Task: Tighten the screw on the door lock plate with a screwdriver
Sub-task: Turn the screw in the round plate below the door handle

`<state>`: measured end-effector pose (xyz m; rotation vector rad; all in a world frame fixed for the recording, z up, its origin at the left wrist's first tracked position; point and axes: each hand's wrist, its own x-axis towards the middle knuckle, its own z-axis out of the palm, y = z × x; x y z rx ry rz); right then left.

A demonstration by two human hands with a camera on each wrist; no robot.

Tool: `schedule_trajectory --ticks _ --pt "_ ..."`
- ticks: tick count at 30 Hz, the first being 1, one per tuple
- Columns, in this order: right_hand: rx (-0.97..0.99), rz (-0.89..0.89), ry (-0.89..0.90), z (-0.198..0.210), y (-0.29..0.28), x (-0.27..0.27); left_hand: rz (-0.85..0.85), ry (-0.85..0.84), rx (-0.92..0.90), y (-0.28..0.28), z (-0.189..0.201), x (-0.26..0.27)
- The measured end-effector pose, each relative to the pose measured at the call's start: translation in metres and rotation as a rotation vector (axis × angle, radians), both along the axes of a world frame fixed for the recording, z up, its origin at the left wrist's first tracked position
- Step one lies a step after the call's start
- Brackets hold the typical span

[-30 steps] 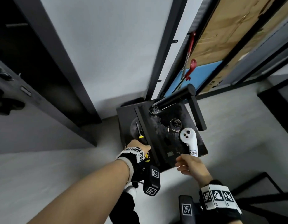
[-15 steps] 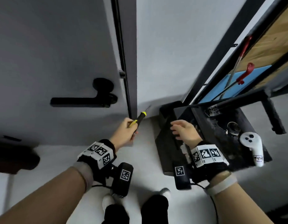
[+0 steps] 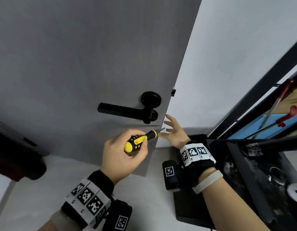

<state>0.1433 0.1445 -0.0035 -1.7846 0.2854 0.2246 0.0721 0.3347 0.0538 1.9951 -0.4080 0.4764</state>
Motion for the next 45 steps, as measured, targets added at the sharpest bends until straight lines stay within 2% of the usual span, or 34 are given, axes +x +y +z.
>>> schedule_trajectory --ticks 4,9,16,20,24,29,37,45 --pt "-0.013 0.072 -0.282 -0.013 0.008 0.014 0.032 -0.277 -0.046 -0.006 0.000 0.001" --pt "0.111 0.038 -0.445 -0.029 0.006 0.028 0.069 -0.525 -0.044 0.001 -0.012 0.008" --pt "0.117 0.081 -0.667 -0.047 0.004 0.033 0.034 -0.752 0.005 0.009 -0.052 0.015" --pt "0.151 0.084 -0.775 -0.057 0.010 0.035 0.161 -0.871 0.030 0.011 -0.085 0.020" --pt "0.154 0.056 -0.862 -0.065 0.017 0.039 0.151 -0.925 -0.133 0.012 -0.113 0.026" --pt "0.131 0.018 -0.928 -0.072 0.024 0.042 0.207 -1.001 -0.224 0.003 -0.130 0.022" --pt "0.199 0.019 -0.907 -0.074 0.022 0.042 0.220 -1.009 -0.294 -0.008 -0.118 0.016" --pt "0.180 0.013 -0.955 -0.078 0.025 0.043 0.213 -1.020 -0.269 -0.015 -0.112 0.015"
